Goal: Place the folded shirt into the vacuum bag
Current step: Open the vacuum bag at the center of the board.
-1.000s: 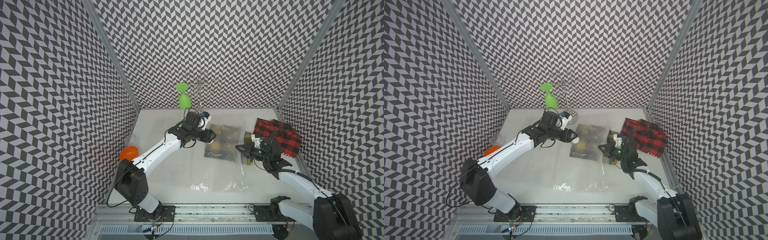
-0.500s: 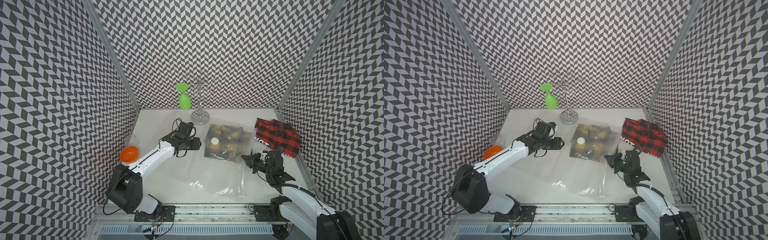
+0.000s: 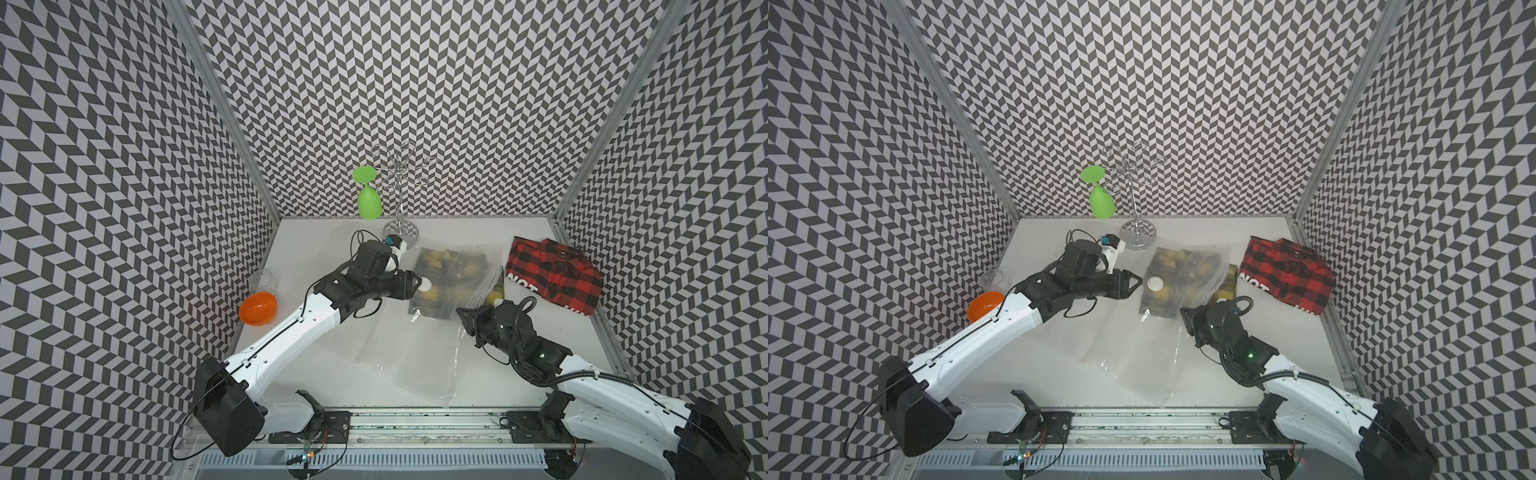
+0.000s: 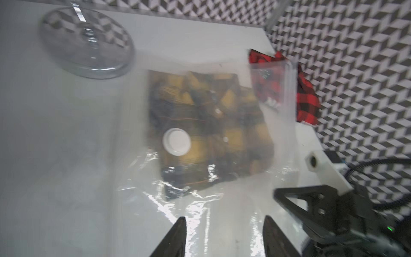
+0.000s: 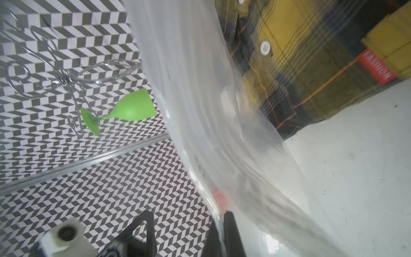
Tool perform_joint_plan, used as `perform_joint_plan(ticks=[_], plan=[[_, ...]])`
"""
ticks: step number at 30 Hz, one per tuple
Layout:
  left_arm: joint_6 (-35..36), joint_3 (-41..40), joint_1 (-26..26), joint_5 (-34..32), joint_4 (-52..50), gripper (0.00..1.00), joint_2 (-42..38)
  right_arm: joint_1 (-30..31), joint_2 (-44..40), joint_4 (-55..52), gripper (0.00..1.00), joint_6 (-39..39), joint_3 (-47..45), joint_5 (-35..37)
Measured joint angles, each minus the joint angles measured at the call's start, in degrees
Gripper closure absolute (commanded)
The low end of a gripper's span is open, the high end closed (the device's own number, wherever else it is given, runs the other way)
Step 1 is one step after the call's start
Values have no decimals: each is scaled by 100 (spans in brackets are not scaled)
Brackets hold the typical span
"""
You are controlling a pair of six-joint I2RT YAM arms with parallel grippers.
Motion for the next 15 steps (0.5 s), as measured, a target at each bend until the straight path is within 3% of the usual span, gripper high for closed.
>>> perform_joint_plan(ticks=[1, 2, 8, 15], plan=[[39, -68, -190, 94, 61, 20, -24, 63, 20, 7, 100, 46, 35, 76], [15, -181, -358, 208, 133, 1, -57, 120, 28, 22, 100, 98, 59, 160], [-70, -890, -647, 538, 382, 0, -177, 205, 31, 42, 100, 269, 74, 365], [-28, -793, -1080, 564, 505, 2, 308, 221, 42, 55, 100, 354, 74, 380]])
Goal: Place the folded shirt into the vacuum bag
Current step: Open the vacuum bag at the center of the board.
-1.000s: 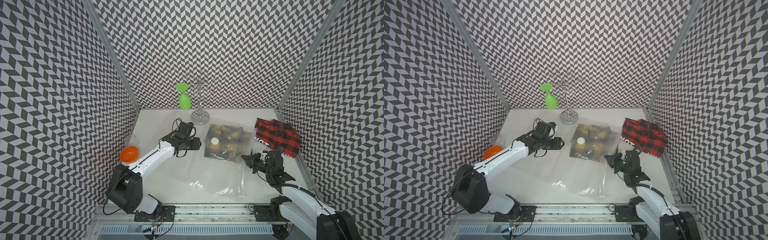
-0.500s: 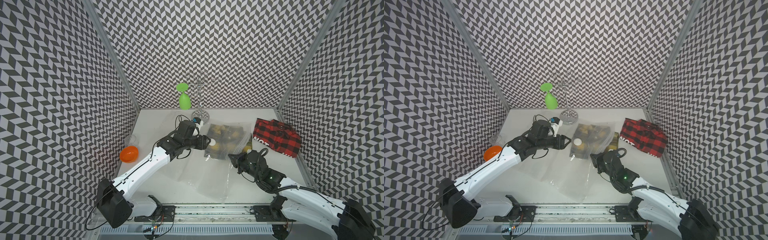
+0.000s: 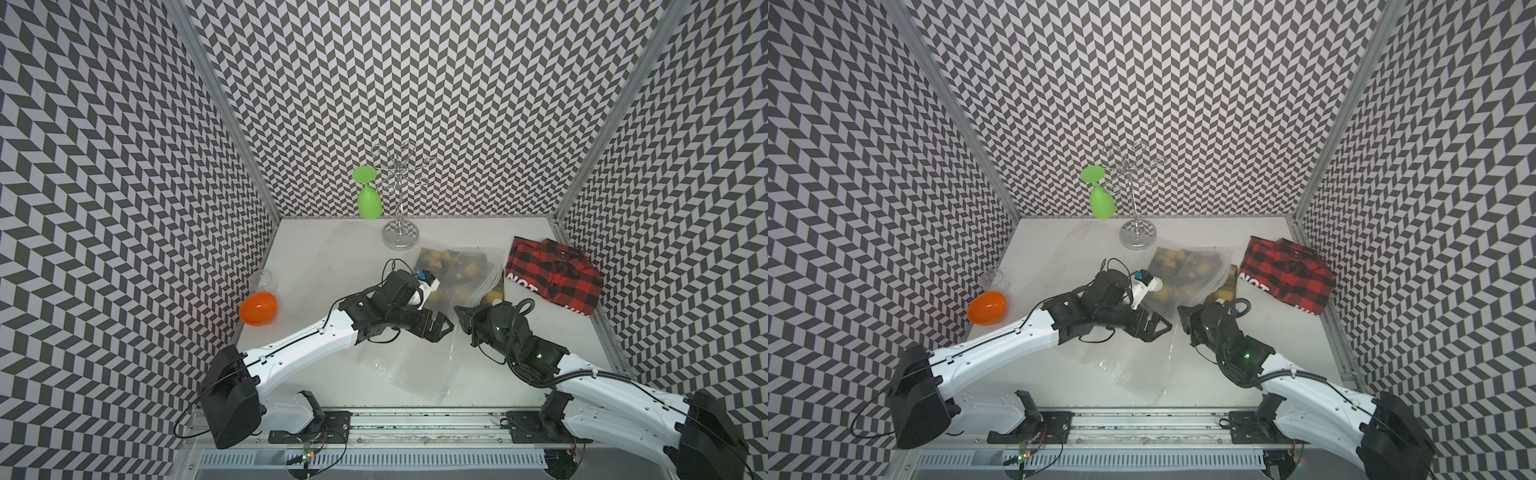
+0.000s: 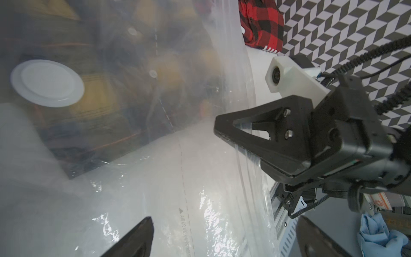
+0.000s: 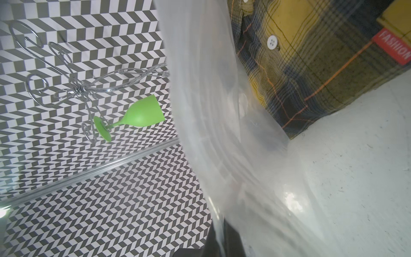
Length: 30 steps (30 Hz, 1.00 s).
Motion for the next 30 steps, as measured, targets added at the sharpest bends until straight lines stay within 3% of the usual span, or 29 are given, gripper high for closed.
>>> perform_joint_plan(ticks=[11, 14, 19, 22, 25, 30], plan=[[116, 144, -341, -175, 63, 17, 791, 2, 57, 160, 100, 20, 116, -17], [127, 310, -341, -372, 66, 28, 990, 2, 63, 157, 95, 15, 116, -17], [195, 378, -339, -649, 114, 60, 1023, 4, 46, 160, 61, -125, 116, 9], [256, 201, -310, -706, 221, 83, 901, -46, -122, 103, 47, -334, 66, 35], [354, -87, -240, -673, 313, 100, 710, -262, -439, 90, 44, -728, -118, -83], [481, -251, -116, -590, 409, 100, 605, -743, -769, -94, 50, -1550, -345, -389]])
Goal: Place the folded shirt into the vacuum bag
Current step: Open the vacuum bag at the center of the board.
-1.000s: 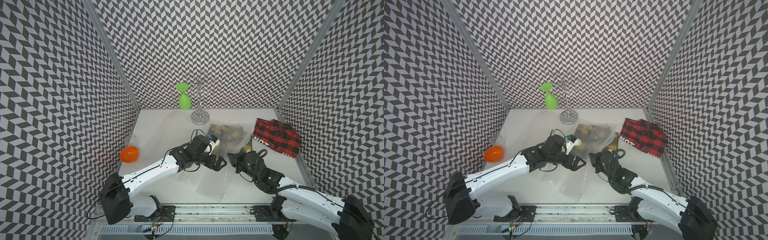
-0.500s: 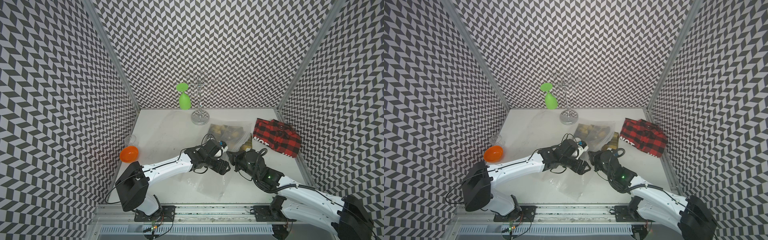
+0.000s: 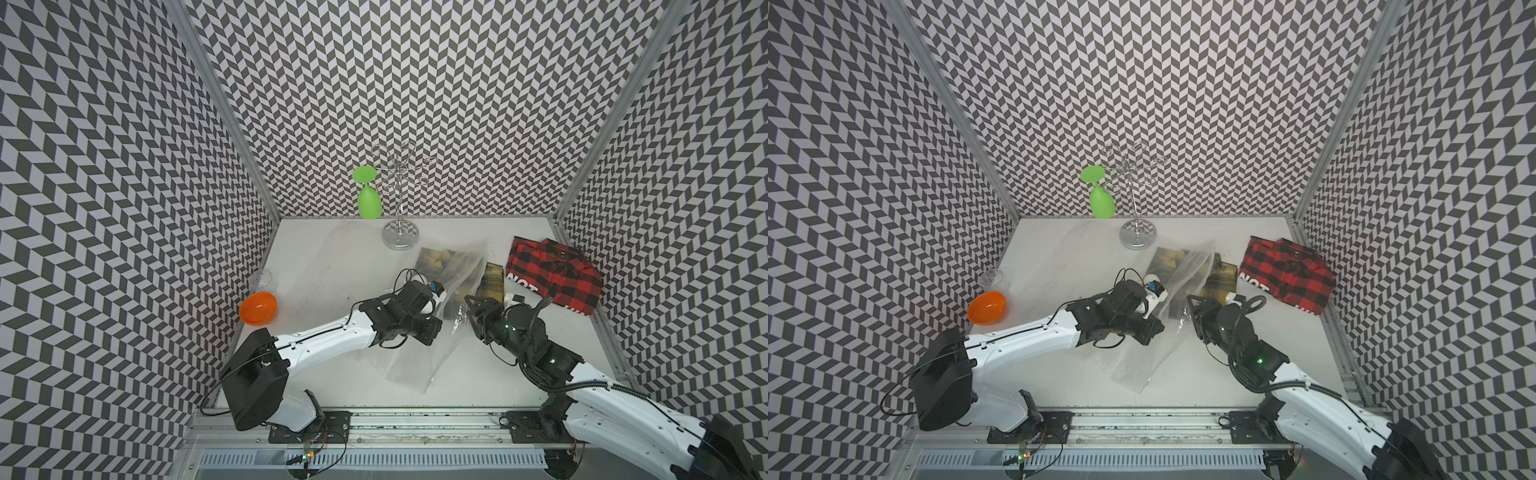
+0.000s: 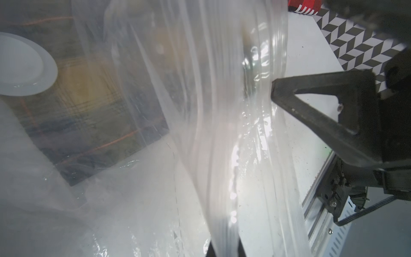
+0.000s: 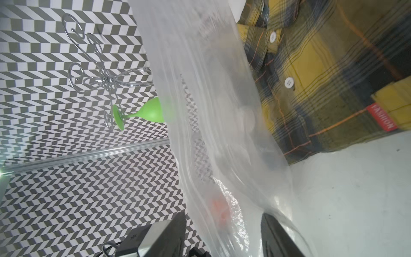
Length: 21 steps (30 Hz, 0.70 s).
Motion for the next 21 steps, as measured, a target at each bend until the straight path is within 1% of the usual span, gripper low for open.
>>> perform_joint_plan(ticks=[3, 7, 9, 11, 12, 15, 17, 19, 21], plan=[[26, 0, 17, 39, 39, 100, 0, -131, 157, -103, 57, -529, 114, -221], [85, 0, 17, 87, 98, 100, 0, -142, 848, -103, 66, -1021, 610, -627], [111, 2, 28, 101, 111, 100, 0, -142, 1252, 35, 69, -1115, 787, -817], [127, 7, 66, 98, 103, 100, -2, -142, 1517, 136, 75, -1060, 756, -887], [127, 20, 105, 87, 79, 100, -7, -162, 1606, 151, 76, -986, 664, -881], [125, 26, 391, 50, -98, 100, -160, -243, 1652, 129, 75, -848, 210, -772], [125, 20, 695, 31, -223, 100, -332, -286, 1646, 118, 69, -922, -7, -702], [131, 7, 1012, 33, -275, 100, -516, -363, 1646, 57, 62, -1248, 48, -796], [160, 0, 1318, 35, -310, 100, -623, -448, 1655, -264, 55, -1770, 544, -984]])
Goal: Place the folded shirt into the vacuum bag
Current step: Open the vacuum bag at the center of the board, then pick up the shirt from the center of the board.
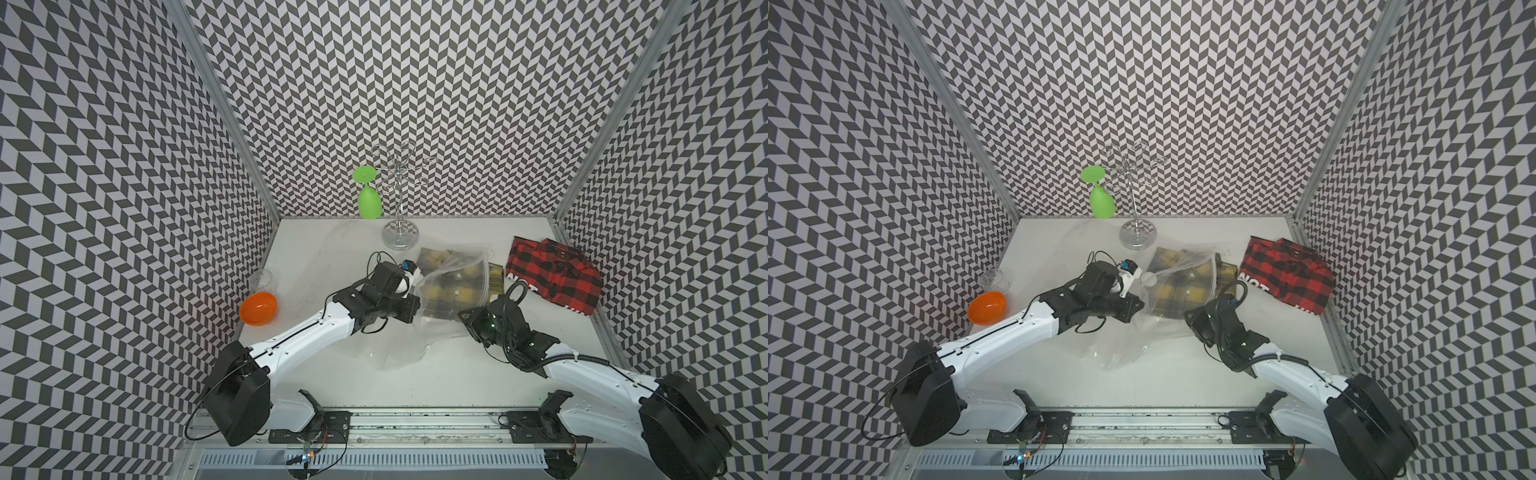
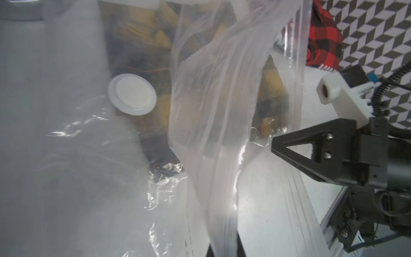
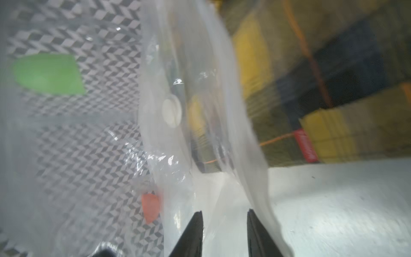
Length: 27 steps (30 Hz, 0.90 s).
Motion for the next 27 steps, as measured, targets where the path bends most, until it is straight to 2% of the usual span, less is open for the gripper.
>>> perform_joint_plan(ticks=[3, 6, 8, 11, 12, 15, 23, 27], plan=[[83, 0, 297, 44, -85, 100, 7, -109, -44, -367, 48, -793, 1093, -254], [138, 0, 570, 181, -133, 100, -2, -431, -437, -542, 34, -1486, 1674, -422], [179, 0, 721, 280, -142, 100, -33, -809, -669, -872, 31, -1930, 1812, -380], [254, 0, 868, 428, -142, 100, -188, -1534, -614, -1486, 20, -2518, 1888, -216], [273, 0, 894, 487, -136, 100, -264, -1768, -490, -1690, 15, -2712, 1886, -144], [330, 0, 909, 658, -81, 100, -420, -2199, 118, -2118, 9, -3060, 1843, 39], [420, -116, 1029, 1012, 122, 100, -448, -2437, 1788, -2441, 9, -3488, 1895, 273], [420, -251, 1071, 1121, 201, 100, -450, -2463, 2286, -2417, 10, -3552, 1895, 273]])
